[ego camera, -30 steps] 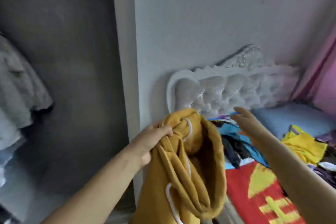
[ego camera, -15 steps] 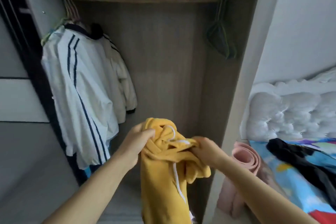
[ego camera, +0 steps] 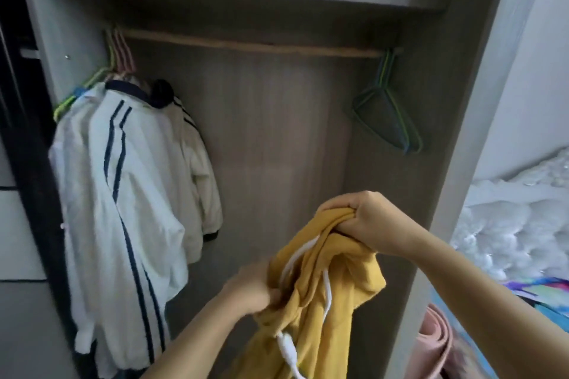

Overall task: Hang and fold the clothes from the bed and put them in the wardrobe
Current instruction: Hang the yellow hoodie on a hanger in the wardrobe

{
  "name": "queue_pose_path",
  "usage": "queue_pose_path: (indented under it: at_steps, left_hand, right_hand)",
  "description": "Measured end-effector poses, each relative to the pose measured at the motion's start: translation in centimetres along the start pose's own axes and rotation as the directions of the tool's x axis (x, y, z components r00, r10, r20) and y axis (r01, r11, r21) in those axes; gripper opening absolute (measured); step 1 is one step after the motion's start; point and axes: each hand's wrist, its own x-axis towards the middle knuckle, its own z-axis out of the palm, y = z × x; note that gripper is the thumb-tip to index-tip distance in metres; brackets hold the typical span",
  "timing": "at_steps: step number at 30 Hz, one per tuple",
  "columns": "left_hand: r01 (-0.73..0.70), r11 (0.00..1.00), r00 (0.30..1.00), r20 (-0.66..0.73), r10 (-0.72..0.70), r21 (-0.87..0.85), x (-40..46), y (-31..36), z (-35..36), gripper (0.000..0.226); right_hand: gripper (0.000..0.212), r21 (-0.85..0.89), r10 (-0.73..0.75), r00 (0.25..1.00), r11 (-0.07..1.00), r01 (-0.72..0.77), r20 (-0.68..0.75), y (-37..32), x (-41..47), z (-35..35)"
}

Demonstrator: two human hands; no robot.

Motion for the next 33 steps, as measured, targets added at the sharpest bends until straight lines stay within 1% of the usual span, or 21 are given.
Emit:
queue_pose_path:
  at_steps: [2,3,5,6,7,9,11,12,13,15,17,18,20,21,22,23,24,26,29,31,33]
  left_hand:
    - [0.033,0.994,0.991,0.127,-0.046,0.108,2.8,0.2,1.2,0.041]
    - [0.041,0.996,0.989,0.139,-0.052,0.084,4.1,-0.1,1.7,0.037]
    - [0.128,0.980,0.991,0.057,-0.121,-0.150,6.7,-1.3,1.5,0.034]
    - [0.184,0.929,0.981,0.004,-0.193,-0.321,8.2,-2.0,0.9,0.033]
    - [0.210,0.838,0.962,-0.045,-0.268,-0.504,10.0,-2.7,0.1,0.033]
    - [0.199,0.571,0.925,-0.040,-0.378,-0.796,13.0,-2.9,-2.3,0.029]
    - [0.148,0.303,0.906,0.006,-0.423,-0.942,15.5,-1.6,-4.7,0.023]
    - [0.120,0.240,0.899,0.002,-0.438,-0.963,16.6,-0.6,-6.0,0.022]
    - [0.090,0.236,0.899,-0.023,-0.436,-0.968,17.6,0.5,-7.0,0.022]
    - [-0.009,0.369,0.914,-0.157,-0.374,-0.930,19.2,2.8,-9.0,0.019]
    - [-0.162,0.604,0.922,-0.338,-0.189,-0.780,20.2,5.1,-11.1,0.022]
    - [-0.224,0.714,0.912,-0.402,-0.087,-0.663,20.7,6.0,-12.0,0.024]
    - [-0.324,0.855,0.857,-0.508,0.085,-0.404,21.5,7.1,-13.4,0.023]
    - [-0.355,0.894,0.822,-0.547,0.161,-0.271,21.9,7.5,-13.9,0.020]
    - [-0.364,0.917,0.797,-0.564,0.217,-0.162,22.2,7.8,-14.2,0.014]
    - [-0.364,0.930,0.774,-0.572,0.271,-0.052,22.6,8.0,-14.4,0.005]
    - [-0.338,0.939,0.754,-0.580,0.308,0.059,22.8,8.2,-14.4,0.011]
    - [-0.274,0.928,0.730,-0.574,0.372,0.253,23.2,7.9,-14.7,0.025]
    - [-0.228,0.894,0.687,-0.586,0.429,0.387,24.0,6.8,-16.5,0.020]
    - [-0.208,0.878,0.662,-0.598,0.451,0.432,24.6,5.7,-18.0,0.019]
    - [-0.197,0.857,0.624,-0.613,0.485,0.477,25.2,4.7,-19.4,0.017]
  right_hand:
    - [0.025,0.010,0.024,0.999,1.000,-0.024,-0.044,1.0,1.6,-0.5]
    - [0.026,0.015,0.050,0.996,0.999,-0.049,-0.068,1.7,2.4,-0.9]
    - [0.026,-0.023,0.106,0.991,0.994,-0.108,-0.084,3.2,3.9,-1.8]
    - [0.025,-0.079,0.128,0.990,0.988,-0.133,-0.061,4.1,4.7,-2.2]
    - [0.024,-0.164,0.153,0.988,0.975,-0.152,-0.005,4.9,5.5,-2.5]
    - [0.022,-0.349,0.220,0.960,0.925,-0.148,0.176,6.5,7.5,-2.7]
    - [0.020,-0.477,0.328,0.884,0.867,-0.143,0.332,7.9,9.9,-2.9]
    - [0.019,-0.506,0.392,0.844,0.845,-0.173,0.365,8.6,11.2,-3.0]
    - [0.019,-0.514,0.447,0.812,0.829,-0.219,0.376,9.2,12.4,-3.1]
    - [0.023,-0.508,0.532,0.771,0.799,-0.321,0.350,10.4,14.6,-3.5]
    - [0.025,-0.511,0.589,0.746,0.766,-0.391,0.312,11.2,16.6,-4.4]
    - [0.026,-0.487,0.588,0.769,0.764,-0.424,0.253,11.5,17.6,-5.1]
    - [0.028,-0.428,0.472,0.877,0.778,-0.461,-0.086,11.9,19.8,-7.5]
    - [0.028,-0.410,0.350,0.875,0.782,-0.470,-0.334,12.1,20.9,-9.1]
    - [0.028,-0.379,0.238,0.804,0.786,-0.489,-0.544,12.2,21.9,-10.7]
    - [0.029,-0.350,0.184,0.718,0.775,-0.526,-0.672,12.3,22.7,-12.2]
    - [0.030,-0.339,0.190,0.662,0.738,-0.583,-0.725,12.5,23.4,-13.5]
    - [0.034,-0.392,0.296,0.650,0.601,-0.696,-0.699,13.3,24.5,-14.8]
    - [0.042,-0.538,0.393,0.683,0.424,-0.729,-0.616,14.7,25.8,-15.0]
    - [0.035,-0.562,0.355,0.689,0.402,-0.723,-0.632,15.3,26.7,-15.1]
    - [0.031,-0.502,0.302,0.660,0.459,-0.733,-0.688,15.7,27.5,-15.5]
